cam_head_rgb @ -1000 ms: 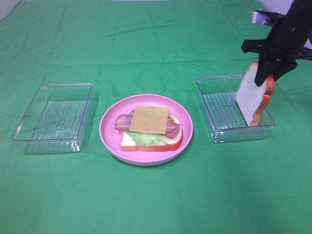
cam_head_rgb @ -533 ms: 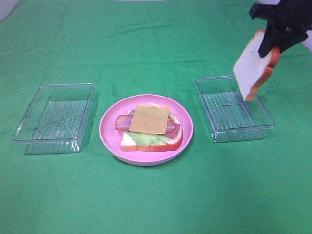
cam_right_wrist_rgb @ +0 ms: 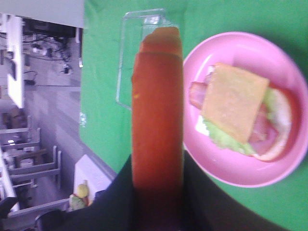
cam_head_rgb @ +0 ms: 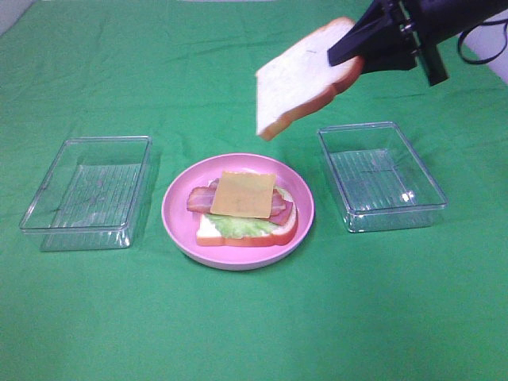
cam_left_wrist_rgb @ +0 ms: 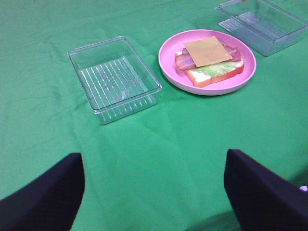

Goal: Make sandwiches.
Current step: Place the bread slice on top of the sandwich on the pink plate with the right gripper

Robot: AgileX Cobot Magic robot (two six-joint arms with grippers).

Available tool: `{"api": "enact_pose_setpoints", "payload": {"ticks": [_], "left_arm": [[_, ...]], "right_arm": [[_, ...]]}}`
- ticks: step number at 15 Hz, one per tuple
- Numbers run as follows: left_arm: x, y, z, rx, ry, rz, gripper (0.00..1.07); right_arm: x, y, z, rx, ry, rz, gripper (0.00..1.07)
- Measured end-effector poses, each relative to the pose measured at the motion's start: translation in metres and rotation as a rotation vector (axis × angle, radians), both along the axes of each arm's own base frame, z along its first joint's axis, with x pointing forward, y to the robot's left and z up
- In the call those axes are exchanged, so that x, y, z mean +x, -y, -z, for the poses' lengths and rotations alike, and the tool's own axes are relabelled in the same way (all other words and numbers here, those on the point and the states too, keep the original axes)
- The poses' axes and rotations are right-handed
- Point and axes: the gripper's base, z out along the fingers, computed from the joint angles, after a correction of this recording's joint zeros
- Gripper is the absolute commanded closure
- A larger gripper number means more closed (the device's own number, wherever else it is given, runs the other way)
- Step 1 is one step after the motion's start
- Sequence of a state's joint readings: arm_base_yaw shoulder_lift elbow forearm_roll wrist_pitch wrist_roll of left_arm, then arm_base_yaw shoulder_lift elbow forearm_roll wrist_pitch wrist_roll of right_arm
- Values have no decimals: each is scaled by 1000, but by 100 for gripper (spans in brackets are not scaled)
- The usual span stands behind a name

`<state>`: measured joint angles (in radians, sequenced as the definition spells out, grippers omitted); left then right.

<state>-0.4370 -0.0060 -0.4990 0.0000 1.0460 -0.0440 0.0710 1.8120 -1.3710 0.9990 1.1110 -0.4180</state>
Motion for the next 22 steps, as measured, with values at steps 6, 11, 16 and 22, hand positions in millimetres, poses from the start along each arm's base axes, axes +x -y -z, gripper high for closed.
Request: {"api": "enact_pose_setpoints", "payload": {"ticks": [6, 11, 16, 22], "left_arm": [[0, 0, 0, 0, 0, 0, 30], [0, 0, 0, 0, 0, 0, 30], [0, 0, 0, 0, 0, 0, 30], [0, 0, 0, 0, 0, 0, 30]], "right_arm": [[-12, -77, 77, 29, -119, -21, 107], [-1, -80, 115, 18, -172, 49, 107], [1, -76, 121, -49, -165, 63, 107], [0, -75, 121, -55, -176, 67, 99]]}}
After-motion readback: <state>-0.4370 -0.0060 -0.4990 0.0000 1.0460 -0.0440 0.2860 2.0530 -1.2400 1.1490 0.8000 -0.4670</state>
